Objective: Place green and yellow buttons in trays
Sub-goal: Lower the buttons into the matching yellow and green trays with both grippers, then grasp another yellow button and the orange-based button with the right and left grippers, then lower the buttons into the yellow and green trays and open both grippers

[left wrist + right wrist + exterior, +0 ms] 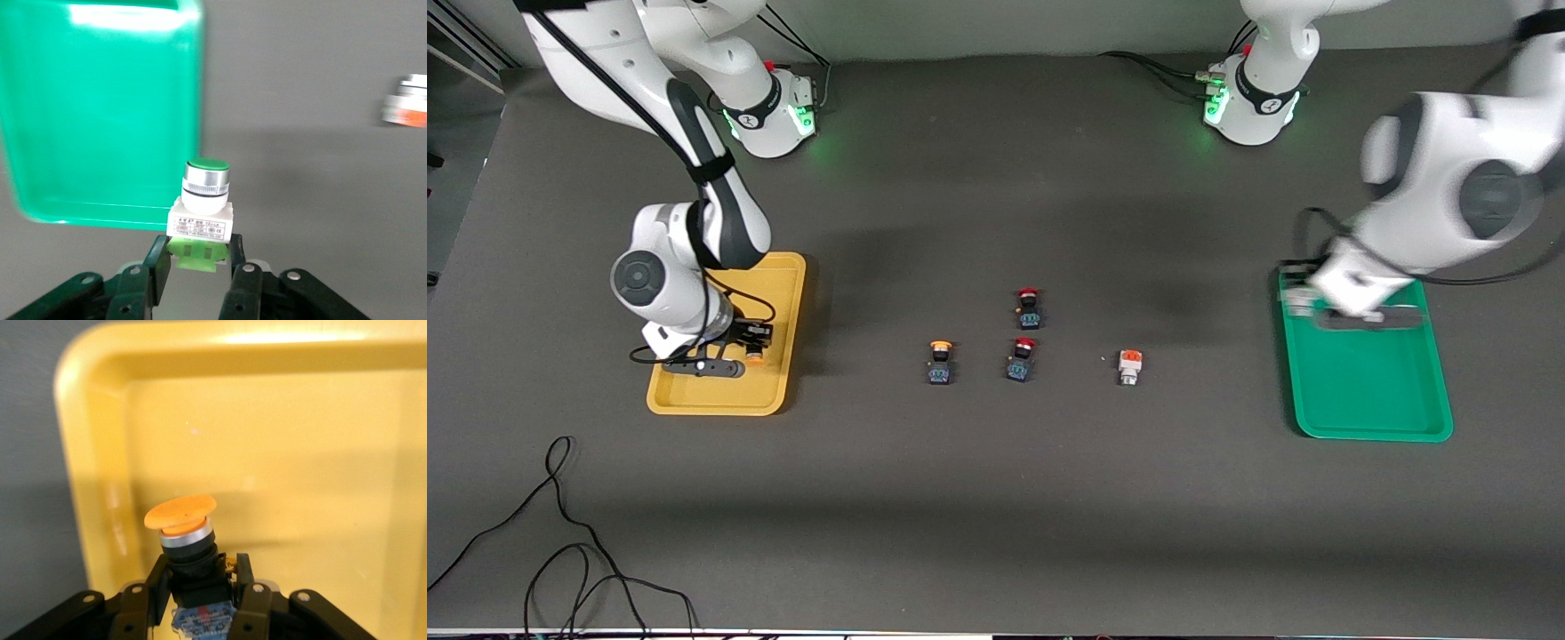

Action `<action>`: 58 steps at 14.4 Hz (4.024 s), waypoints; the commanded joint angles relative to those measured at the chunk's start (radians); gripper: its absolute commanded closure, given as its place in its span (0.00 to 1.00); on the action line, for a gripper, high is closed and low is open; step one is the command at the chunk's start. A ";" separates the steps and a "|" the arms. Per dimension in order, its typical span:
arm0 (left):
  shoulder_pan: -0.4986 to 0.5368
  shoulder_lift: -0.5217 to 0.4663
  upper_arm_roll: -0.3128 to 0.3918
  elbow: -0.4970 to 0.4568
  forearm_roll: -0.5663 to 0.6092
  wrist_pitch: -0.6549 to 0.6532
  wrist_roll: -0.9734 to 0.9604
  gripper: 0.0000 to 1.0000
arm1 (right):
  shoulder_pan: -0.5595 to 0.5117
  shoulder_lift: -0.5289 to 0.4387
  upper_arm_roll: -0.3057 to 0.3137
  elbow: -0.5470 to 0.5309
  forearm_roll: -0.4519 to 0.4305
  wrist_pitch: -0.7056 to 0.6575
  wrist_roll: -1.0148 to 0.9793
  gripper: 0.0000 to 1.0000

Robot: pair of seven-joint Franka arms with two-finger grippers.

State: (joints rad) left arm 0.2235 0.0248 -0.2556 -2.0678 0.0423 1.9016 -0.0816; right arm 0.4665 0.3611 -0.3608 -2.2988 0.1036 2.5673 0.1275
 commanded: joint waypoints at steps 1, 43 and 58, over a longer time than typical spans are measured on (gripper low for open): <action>0.101 0.036 -0.017 -0.028 0.074 0.084 0.077 0.96 | 0.014 0.016 -0.004 -0.011 0.022 0.039 -0.025 0.85; -0.435 0.598 -0.034 0.187 0.232 0.531 -0.420 0.52 | 0.413 0.452 0.025 0.716 0.280 -0.272 0.451 1.00; -0.068 0.196 -0.034 0.223 0.014 -0.035 -0.112 1.00 | 0.403 0.006 -0.430 0.699 0.220 -0.855 -0.030 1.00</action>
State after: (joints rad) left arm 0.0379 0.2682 -0.2870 -1.8101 0.0802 1.9144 -0.3109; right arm 0.8536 0.3987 -0.7217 -1.5450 0.3418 1.7385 0.2389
